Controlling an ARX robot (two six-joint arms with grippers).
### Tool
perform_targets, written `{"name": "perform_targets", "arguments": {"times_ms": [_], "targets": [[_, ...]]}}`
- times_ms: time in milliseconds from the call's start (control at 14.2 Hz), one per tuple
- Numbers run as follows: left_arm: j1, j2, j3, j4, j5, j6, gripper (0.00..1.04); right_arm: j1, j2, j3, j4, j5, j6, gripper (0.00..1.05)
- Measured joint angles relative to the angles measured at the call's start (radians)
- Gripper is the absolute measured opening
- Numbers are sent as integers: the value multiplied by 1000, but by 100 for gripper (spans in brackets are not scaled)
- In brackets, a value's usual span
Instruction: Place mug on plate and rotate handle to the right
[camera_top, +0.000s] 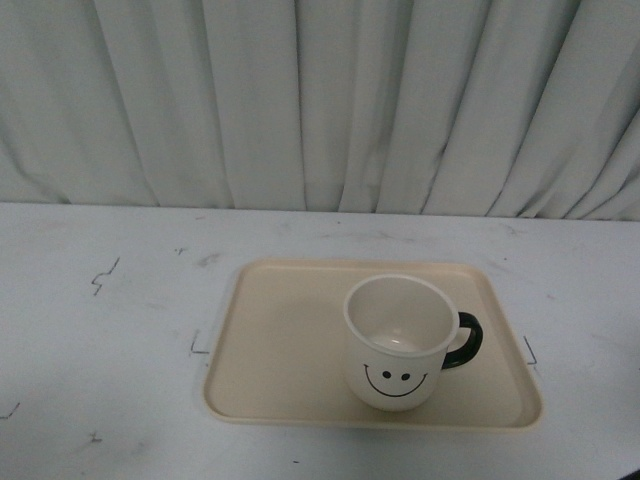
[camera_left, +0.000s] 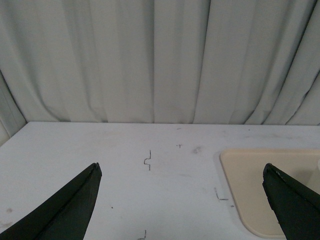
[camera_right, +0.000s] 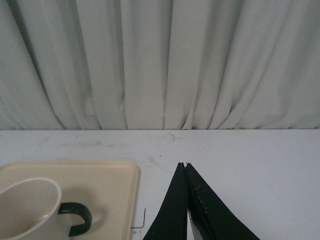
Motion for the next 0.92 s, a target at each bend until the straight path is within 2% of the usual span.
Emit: {"name": "perform_targets", "arguments": {"times_ms": [845, 915], "targets": [[0, 0, 0, 0, 0, 0, 98, -1, -638, -64, -541, -3, 0, 2], [0, 0, 0, 0, 0, 0, 98, -1, -732, -64, -634, -3, 0, 2]]}}
